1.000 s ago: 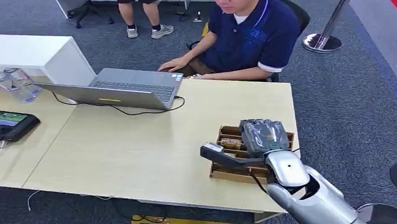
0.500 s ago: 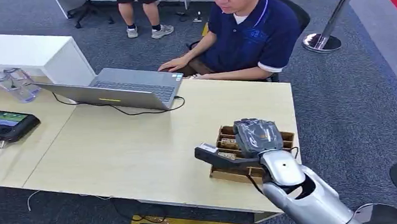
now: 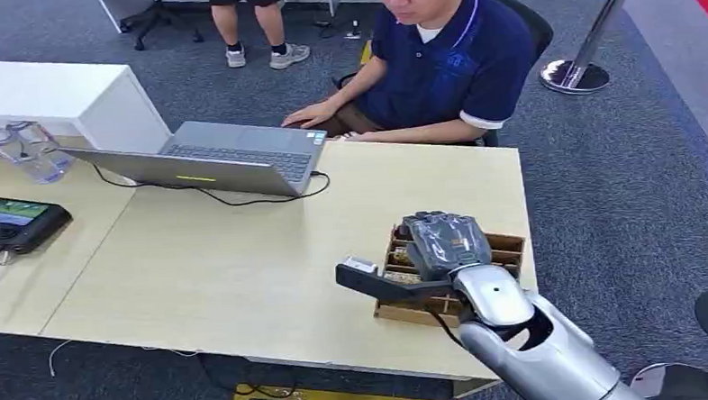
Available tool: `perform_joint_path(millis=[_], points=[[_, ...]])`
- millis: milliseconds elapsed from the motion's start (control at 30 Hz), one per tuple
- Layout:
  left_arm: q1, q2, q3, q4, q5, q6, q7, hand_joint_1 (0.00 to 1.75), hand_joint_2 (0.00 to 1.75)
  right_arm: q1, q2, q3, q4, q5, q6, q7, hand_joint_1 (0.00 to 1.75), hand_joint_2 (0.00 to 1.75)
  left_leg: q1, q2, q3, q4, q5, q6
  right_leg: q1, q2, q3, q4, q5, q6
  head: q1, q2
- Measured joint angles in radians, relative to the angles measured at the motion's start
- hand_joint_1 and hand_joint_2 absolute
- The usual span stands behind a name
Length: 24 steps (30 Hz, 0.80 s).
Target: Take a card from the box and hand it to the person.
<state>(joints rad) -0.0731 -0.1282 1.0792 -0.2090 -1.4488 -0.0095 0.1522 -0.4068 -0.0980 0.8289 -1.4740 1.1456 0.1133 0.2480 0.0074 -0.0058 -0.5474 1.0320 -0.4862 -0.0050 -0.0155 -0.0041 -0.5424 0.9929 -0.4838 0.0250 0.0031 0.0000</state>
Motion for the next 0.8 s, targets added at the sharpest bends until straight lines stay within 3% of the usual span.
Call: perform_joint_path(millis=[433, 533, 600, 700, 800], points=[[-0.001, 0.0, 0.0, 0.0, 0.0, 0.0, 0.003, 0.0, 0.0, -0.012, 0.016, 0.02, 0.034, -0.022, 0.006, 0.0, 1.12, 1.75, 0.0, 0.0, 0.0, 0.0, 0.0, 0.0, 0.0, 0.0, 0.0, 0.0, 0.0, 0.0, 0.0, 0.0], [-0.001, 0.0, 0.0, 0.0, 0.0, 0.0, 0.003, 0.0, 0.0, -0.013, 0.016, 0.024, 0.04, -0.028, 0.009, 0.0, 1.17, 1.75, 0.0, 0.0, 0.0, 0.0, 0.0, 0.0, 0.0, 0.0, 0.0, 0.0, 0.0, 0.0, 0.0, 0.0], [-0.002, 0.0, 0.0, 0.0, 0.0, 0.0, 0.003, 0.0, 0.0, -0.014, 0.016, 0.028, 0.045, -0.033, 0.011, 0.0, 1.31, 1.75, 0.0, 0.0, 0.0, 0.0, 0.0, 0.0, 0.0, 0.0, 0.0, 0.0, 0.0, 0.0, 0.0, 0.0], [-0.002, 0.0, 0.0, 0.0, -0.001, 0.0, 0.003, 0.0, 0.0, -0.014, 0.016, 0.031, 0.053, -0.037, 0.012, 0.0, 1.17, 1.75, 0.0, 0.0, 0.0, 0.0, 0.0, 0.0, 0.0, 0.0, 0.0, 0.0, 0.0, 0.0, 0.0, 0.0], [-0.002, 0.0, 0.0, 0.0, -0.001, 0.0, 0.003, 0.0, 0.0, -0.014, 0.016, 0.037, 0.061, -0.039, 0.012, 0.0, 1.13, 1.75, 0.0, 0.0, 0.0, 0.0, 0.0, 0.0, 0.0, 0.0, 0.0, 0.0, 0.0, 0.0, 0.0, 0.0]])
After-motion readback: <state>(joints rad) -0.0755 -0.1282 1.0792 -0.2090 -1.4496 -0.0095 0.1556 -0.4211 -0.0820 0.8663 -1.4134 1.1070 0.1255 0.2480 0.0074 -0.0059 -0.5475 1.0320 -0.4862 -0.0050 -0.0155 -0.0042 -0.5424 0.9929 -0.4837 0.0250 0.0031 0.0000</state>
